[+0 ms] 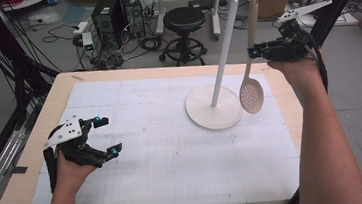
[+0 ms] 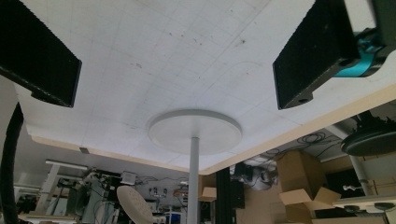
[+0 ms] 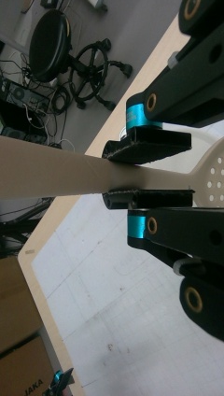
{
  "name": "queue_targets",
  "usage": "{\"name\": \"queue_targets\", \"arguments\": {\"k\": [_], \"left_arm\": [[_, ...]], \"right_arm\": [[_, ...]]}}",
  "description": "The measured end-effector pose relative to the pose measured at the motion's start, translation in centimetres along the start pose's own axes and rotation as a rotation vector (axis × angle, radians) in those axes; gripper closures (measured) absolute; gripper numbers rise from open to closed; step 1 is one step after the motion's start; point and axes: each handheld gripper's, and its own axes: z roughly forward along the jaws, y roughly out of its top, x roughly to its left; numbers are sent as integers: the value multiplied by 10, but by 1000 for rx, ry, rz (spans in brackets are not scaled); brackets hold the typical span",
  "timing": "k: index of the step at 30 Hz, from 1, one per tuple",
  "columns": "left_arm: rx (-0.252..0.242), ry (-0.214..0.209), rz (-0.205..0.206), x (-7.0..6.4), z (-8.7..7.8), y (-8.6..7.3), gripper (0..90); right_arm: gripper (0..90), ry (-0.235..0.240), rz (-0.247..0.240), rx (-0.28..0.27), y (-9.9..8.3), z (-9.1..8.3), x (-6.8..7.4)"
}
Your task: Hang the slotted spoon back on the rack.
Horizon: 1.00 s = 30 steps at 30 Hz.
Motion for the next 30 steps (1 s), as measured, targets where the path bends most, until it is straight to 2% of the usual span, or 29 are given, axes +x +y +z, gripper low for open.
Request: {"name": "queue_targets", "arguments": {"k": [10,16,17,19,21,26,30], "left_arm": [[1,0,1,0,0,0,17],[5,-2,-1,0,1,0,16],[5,-2,0,0,1,0,16],[7,-4,-1,0,1,0,16],[7,-3,-1,0,2,0,17],[8,-8,0,-1,3,0,17],[8,-10,0,-2,3,0,16]], "right_arm": [[761,2,0,10,5,7,0],[756,5,22,21,5,13,-2],[739,2,32,23,5,13,-2],[578,-13,51,-9,4,14,-2],[549,-29,64,-25,3,13,-1],[500,-45,43,-43,-2,8,5],[465,-39,29,-64,-9,4,10]]}}
